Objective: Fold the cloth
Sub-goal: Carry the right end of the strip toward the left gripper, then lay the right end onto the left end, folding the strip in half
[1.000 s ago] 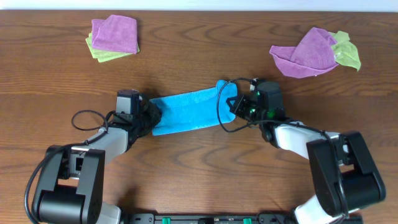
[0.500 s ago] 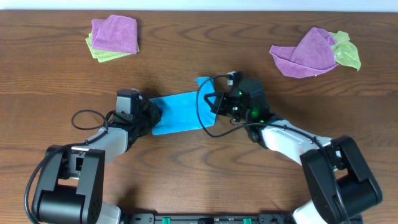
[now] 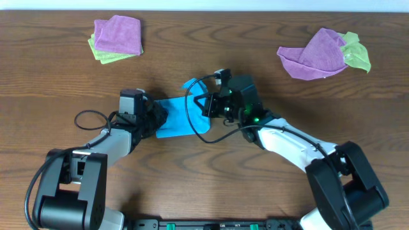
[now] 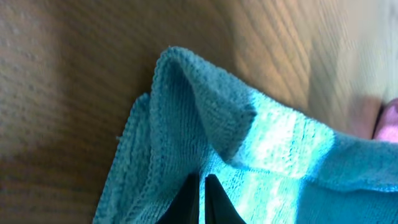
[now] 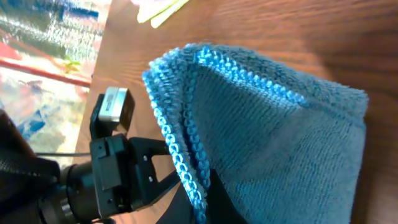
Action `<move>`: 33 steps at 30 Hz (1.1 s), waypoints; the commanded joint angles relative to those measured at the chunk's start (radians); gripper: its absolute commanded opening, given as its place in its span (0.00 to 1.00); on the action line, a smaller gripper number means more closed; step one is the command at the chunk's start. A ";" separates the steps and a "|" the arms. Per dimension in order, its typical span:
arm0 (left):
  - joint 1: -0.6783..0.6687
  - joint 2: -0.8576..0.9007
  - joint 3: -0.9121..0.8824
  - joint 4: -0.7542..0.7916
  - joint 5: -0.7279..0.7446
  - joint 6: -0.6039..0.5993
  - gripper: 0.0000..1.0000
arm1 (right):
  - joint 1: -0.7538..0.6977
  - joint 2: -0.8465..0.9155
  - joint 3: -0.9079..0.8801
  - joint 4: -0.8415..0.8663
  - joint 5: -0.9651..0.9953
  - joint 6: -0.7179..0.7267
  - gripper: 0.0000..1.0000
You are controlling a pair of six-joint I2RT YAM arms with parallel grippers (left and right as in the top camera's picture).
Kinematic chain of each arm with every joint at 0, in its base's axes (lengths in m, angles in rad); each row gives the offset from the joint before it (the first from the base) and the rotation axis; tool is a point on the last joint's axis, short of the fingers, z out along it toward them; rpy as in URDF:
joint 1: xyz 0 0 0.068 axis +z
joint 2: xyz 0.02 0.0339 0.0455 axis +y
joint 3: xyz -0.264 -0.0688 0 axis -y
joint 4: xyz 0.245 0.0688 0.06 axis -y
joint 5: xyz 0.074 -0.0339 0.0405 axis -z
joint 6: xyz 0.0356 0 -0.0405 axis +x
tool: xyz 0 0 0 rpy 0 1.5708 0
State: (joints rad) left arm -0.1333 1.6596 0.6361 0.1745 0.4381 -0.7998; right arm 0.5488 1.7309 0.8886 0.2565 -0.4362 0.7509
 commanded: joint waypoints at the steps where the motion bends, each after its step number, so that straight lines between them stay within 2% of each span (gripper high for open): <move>1: 0.012 -0.031 0.053 -0.061 0.026 0.089 0.06 | 0.031 -0.017 0.032 -0.011 0.019 -0.029 0.01; 9: 0.043 -0.089 0.163 -0.272 0.018 0.229 0.06 | 0.084 -0.016 0.047 -0.014 0.068 -0.034 0.01; 17: 0.084 -0.175 0.233 -0.435 -0.080 0.318 0.06 | 0.115 -0.008 0.052 -0.013 0.104 -0.034 0.01; 23: 0.115 -0.249 0.237 -0.485 -0.133 0.347 0.06 | 0.148 0.045 0.101 -0.014 0.104 -0.034 0.01; 33: 0.190 -0.304 0.237 -0.545 -0.134 0.383 0.06 | 0.206 0.172 0.178 -0.014 0.096 -0.034 0.01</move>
State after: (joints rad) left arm 0.0395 1.3743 0.8497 -0.3622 0.3183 -0.4534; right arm 0.7338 1.8713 1.0393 0.2440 -0.3416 0.7296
